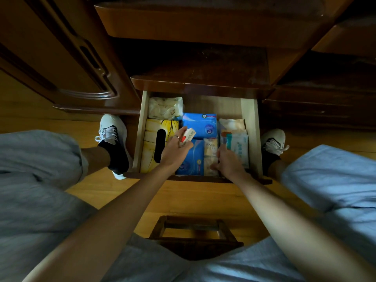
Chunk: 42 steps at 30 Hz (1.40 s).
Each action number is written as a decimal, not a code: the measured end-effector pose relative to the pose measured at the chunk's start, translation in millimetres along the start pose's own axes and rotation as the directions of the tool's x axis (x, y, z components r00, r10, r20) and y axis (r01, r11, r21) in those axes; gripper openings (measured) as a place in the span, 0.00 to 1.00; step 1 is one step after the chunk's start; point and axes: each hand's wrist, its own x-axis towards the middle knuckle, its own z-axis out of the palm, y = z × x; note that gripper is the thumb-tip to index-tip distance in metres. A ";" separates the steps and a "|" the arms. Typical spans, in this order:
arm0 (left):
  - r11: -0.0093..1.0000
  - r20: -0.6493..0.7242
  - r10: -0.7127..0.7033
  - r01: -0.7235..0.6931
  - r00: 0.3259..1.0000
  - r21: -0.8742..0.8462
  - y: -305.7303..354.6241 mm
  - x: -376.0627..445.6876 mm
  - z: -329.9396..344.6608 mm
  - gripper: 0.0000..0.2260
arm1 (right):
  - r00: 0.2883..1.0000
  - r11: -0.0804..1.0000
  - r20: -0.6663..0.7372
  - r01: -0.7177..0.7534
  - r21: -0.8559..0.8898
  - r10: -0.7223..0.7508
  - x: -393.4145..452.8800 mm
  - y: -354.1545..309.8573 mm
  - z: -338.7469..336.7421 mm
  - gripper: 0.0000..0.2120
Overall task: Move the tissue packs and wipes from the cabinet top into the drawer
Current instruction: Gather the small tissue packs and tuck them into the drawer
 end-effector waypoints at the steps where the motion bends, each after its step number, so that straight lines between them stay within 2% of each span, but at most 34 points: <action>1: 1.000 0.013 0.005 -0.005 1.000 0.023 -0.5 0.0 1.0 0.28 | 1.000 0.999 0.005 0.004 -0.038 -0.004 0.5 -1.1 -0.3 0.24; 5: 0.995 0.048 0.010 -0.014 0.999 0.096 -3.4 2.7 4.7 0.28 | 0.999 0.988 -0.029 0.031 -0.153 -0.036 1.0 -1.4 -9.4 0.24; 8: 0.988 0.043 0.007 -0.014 0.999 0.157 -2.7 2.3 4.7 0.28 | 0.971 0.961 -0.136 0.161 -0.226 -0.195 -2.2 -2.3 -17.4 0.21; 11: 0.983 0.039 0.006 -0.013 0.999 0.182 -4.9 -0.2 2.7 0.29 | 0.959 0.877 0.017 0.268 -0.399 -0.284 -1.6 -6.8 -16.9 0.25; 13: 0.982 0.028 0.001 -0.006 1.000 0.190 -8.0 -2.6 0.7 0.29 | 0.956 0.837 0.087 0.288 -0.466 -0.281 -0.5 -11.2 -14.7 0.27; 16: 0.983 0.029 -0.023 0.017 0.999 0.182 -12.9 -2.3 0.6 0.30 | 0.950 0.783 0.139 0.310 -0.539 -0.281 2.1 -14.9 -16.1 0.24; 19: 0.983 0.034 -0.035 0.029 0.999 0.179 -16.4 1.8 1.8 0.30 | 0.949 0.779 0.157 0.314 -0.542 -0.273 2.5 -17.4 -17.9 0.23; 22: 0.982 0.028 -0.025 0.019 0.999 0.187 -17.3 3.8 2.5 0.30 | 0.946 0.814 0.164 0.325 -0.481 -0.280 3.1 -15.2 -21.7 0.23; 26: 0.988 0.040 -0.002 -0.004 0.999 0.157 -14.2 3.2 4.5 0.29 | 0.969 0.929 0.090 0.246 -0.276 -0.230 -0.5 -7.1 -27.7 0.31; 28: 0.990 0.046 0.016 -0.022 0.999 0.138 -13.5 2.3 5.8 0.28 | 0.975 0.924 0.059 0.221 -0.311 -0.214 -4.8 -6.9 -22.4 0.25; 31: 0.989 0.059 0.028 -0.036 0.998 0.146 -15.3 1.4 5.6 0.29 | 0.981 0.897 0.134 0.184 -0.402 -0.142 -5.4 -13.8 -14.9 0.09; 33: 0.987 0.062 0.014 -0.024 0.998 0.160 -16.8 1.9 4.8 0.29 | 0.983 0.890 0.170 0.141 -0.434 -0.073 -1.3 -21.2 -17.0 0.06; 37: 0.985 0.079 -0.006 -0.007 0.997 0.170 -12.1 3.1 3.2 0.29 | 0.983 0.875 0.181 0.092 -0.475 -0.006 0.5 -32.9 -21.5 0.08; 39: 0.987 0.102 0.005 -0.022 0.995 0.159 -8.4 1.7 4.5 0.30 | 0.983 0.911 0.185 0.058 -0.407 0.021 -2.3 -29.3 -23.1 0.07; 40: 0.989 0.123 0.010 -0.028 0.992 0.145 -6.2 0.1 5.7 0.31 | 0.981 0.957 0.192 0.031 -0.290 0.027 -3.4 -27.5 -24.9 0.06; 41: 0.992 0.153 0.009 -0.028 0.988 0.123 -3.7 -1.9 7.2 0.31 | 0.979 0.996 0.201 -0.021 -0.085 0.038 -5.7 -27.0 -28.4 0.07; 42: 0.994 0.190 0.006 -0.026 0.982 0.102 0.1 -3.9 9.4 0.32 | 0.978 0.980 0.201 -0.090 0.179 0.053 -8.4 -29.4 -35.1 0.08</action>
